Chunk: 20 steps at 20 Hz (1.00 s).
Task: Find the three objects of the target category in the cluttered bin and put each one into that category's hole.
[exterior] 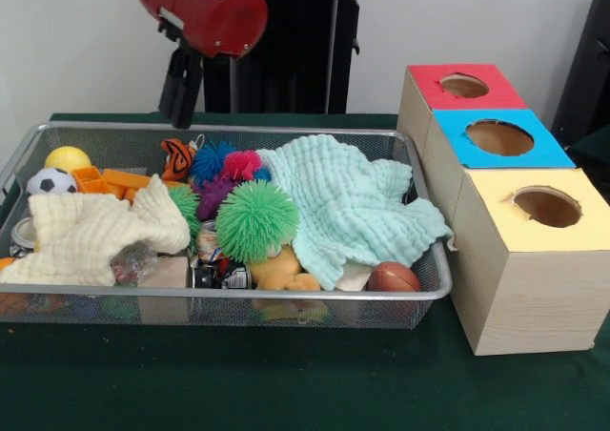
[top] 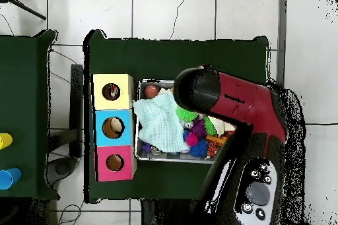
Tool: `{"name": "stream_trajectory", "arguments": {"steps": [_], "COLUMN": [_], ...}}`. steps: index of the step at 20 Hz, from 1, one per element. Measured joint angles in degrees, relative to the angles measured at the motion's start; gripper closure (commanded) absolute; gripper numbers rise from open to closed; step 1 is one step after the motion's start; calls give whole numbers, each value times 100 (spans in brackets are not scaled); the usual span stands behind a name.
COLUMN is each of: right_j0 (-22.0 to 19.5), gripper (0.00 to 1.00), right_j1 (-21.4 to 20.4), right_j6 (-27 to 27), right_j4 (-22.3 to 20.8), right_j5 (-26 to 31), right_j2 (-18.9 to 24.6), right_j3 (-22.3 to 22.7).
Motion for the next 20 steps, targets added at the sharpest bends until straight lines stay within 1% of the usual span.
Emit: {"name": "stream_trajectory", "arguments": {"steps": [4, 9, 16, 17, 20], "right_j0": [-274, -501, -778, -850, -961], "gripper": [100, 100, 100, 100, 100], "right_j1": [4, 12, 70, 108, 174], "right_j6": [0, 0, 0, 0, 0], "right_j4": [-150, -330, -706, -832, -987], "right_j5": [-72, -233, -824, -1038, -1322], "right_j2": [203, 400, 662, 735, 849], "right_j3": [-1, -2, -5, -8, -10]}}
